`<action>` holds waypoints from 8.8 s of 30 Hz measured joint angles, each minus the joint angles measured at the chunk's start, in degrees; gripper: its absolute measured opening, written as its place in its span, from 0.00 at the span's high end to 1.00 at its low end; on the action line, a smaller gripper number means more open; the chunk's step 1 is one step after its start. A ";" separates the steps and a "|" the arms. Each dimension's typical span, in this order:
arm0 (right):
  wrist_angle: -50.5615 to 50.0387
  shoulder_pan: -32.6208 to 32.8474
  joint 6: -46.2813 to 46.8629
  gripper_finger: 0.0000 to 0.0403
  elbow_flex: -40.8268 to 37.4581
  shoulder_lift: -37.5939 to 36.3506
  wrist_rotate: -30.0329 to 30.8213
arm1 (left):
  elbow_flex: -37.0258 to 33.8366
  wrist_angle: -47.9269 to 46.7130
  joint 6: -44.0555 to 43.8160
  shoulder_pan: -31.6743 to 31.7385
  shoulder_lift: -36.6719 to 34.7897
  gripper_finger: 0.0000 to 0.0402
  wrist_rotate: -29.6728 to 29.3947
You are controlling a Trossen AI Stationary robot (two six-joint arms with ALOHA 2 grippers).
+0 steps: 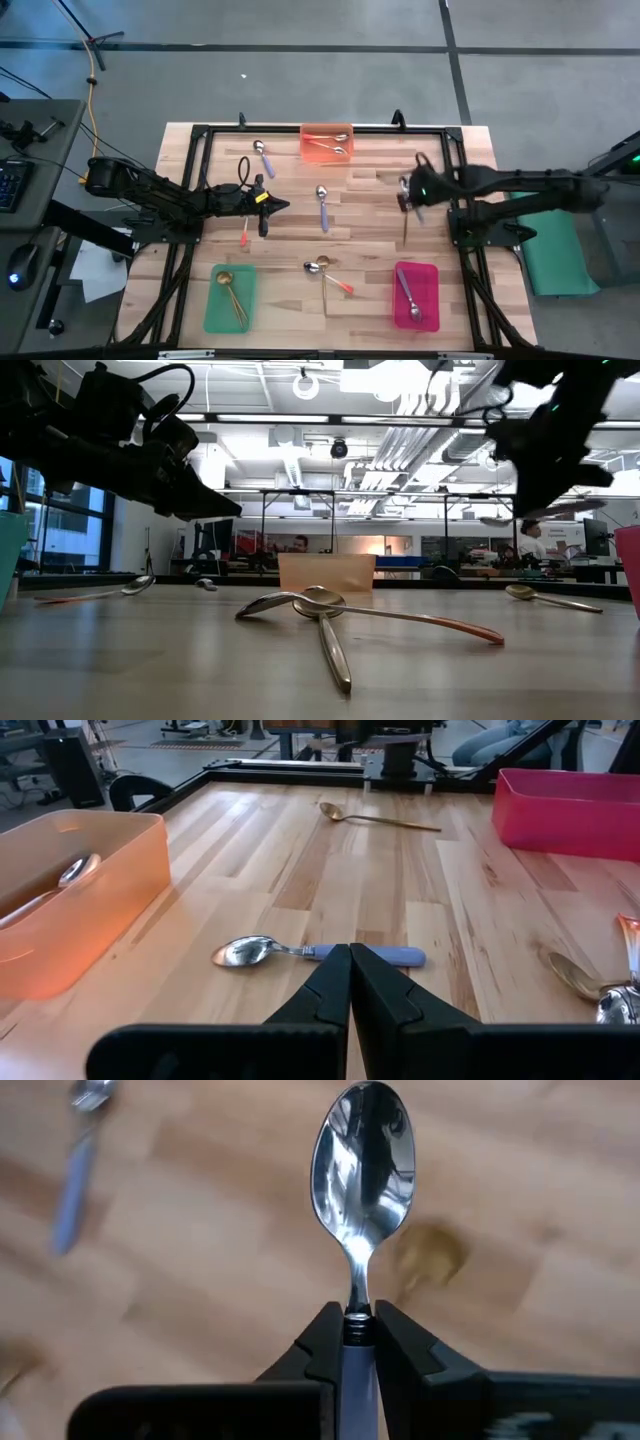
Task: Sort silverware by color (type)
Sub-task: Put the violet spoon into the red bin, then put the orange spoon into the orange bin, then put the violet spoon into the bin
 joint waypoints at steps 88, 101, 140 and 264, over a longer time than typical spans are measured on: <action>35.11 42.27 -3.81 0.91 15.87 37.31 14.40 | 0.00 -0.64 -1.60 0.02 0.00 1.00 -0.96; 49.13 37.80 -11.96 0.58 15.82 49.78 12.52 | 0.00 -1.55 -1.62 0.00 0.00 1.00 -0.96; 40.69 34.36 -15.45 0.74 26.75 61.50 11.01 | 0.00 -2.91 -1.53 0.01 0.00 1.00 -0.96; 85.92 -18.78 -64.12 1.00 9.82 45.01 -17.38 | 0.00 -3.67 -5.13 0.09 0.00 1.00 -4.20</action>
